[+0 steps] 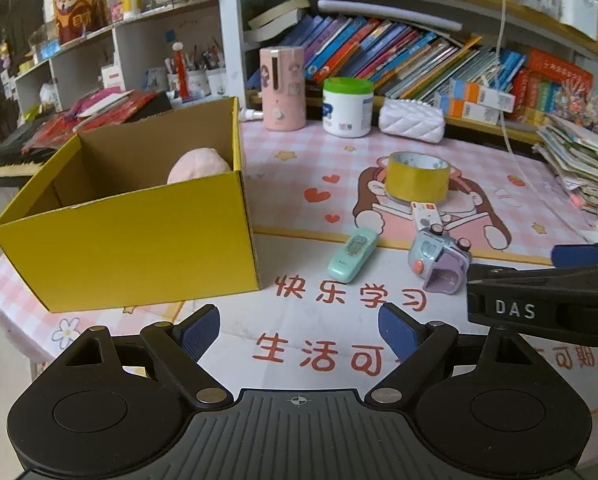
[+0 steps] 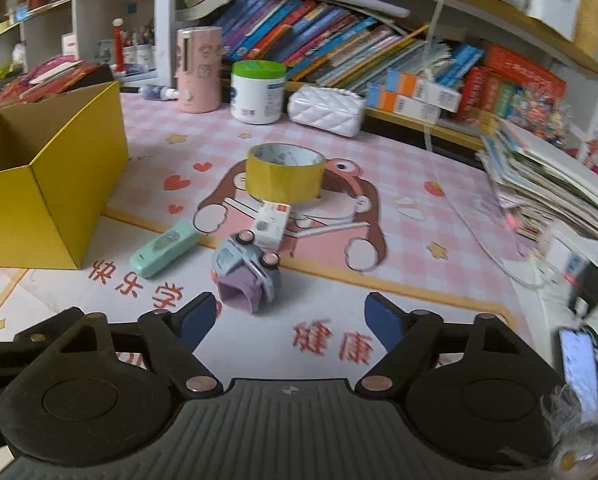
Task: Organize objects
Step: 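Grasp the blue-and-purple toy car with the right tool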
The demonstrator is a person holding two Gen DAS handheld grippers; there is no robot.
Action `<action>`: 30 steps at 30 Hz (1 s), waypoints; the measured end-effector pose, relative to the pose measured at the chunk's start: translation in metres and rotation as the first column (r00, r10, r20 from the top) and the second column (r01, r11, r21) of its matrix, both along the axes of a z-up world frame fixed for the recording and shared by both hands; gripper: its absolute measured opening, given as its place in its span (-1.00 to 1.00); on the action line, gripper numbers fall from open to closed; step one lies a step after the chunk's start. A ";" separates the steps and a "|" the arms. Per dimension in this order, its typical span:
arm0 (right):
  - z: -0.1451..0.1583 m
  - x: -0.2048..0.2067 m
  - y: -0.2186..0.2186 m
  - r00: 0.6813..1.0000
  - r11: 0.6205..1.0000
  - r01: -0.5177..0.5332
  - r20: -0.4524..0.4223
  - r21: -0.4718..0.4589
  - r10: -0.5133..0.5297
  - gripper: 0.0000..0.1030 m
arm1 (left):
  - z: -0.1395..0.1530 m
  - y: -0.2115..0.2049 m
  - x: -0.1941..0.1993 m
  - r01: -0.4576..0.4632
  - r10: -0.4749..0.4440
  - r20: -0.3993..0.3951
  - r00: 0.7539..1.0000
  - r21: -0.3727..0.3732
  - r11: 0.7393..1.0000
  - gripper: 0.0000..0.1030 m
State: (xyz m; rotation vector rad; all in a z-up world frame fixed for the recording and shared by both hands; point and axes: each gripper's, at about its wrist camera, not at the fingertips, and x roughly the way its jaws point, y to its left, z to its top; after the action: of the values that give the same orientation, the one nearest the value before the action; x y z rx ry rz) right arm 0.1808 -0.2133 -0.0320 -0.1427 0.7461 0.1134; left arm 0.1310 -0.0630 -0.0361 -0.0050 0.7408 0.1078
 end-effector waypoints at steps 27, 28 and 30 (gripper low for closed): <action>-0.029 0.067 -0.006 0.980 0.976 -0.193 -0.021 0.103 0.197 -0.08 | -0.007 -0.019 0.016 -0.078 0.081 -0.087 0.993 0.036 0.996 0.72; -0.024 0.066 -0.010 0.983 0.977 -0.185 -0.003 0.108 0.186 -0.08 | -0.007 -0.022 0.019 -0.067 0.070 -0.088 0.994 0.033 0.997 0.72; -0.016 0.064 -0.019 0.987 0.980 -0.160 0.024 0.120 0.158 -0.08 | -0.009 -0.028 0.024 -0.041 0.043 -0.090 0.995 0.019 0.999 0.72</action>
State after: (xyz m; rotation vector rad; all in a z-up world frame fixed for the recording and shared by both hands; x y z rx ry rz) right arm 0.2444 -0.2324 -0.0478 -0.0870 0.7108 0.3096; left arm 0.1550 -0.0913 -0.0453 0.0009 0.8306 0.1554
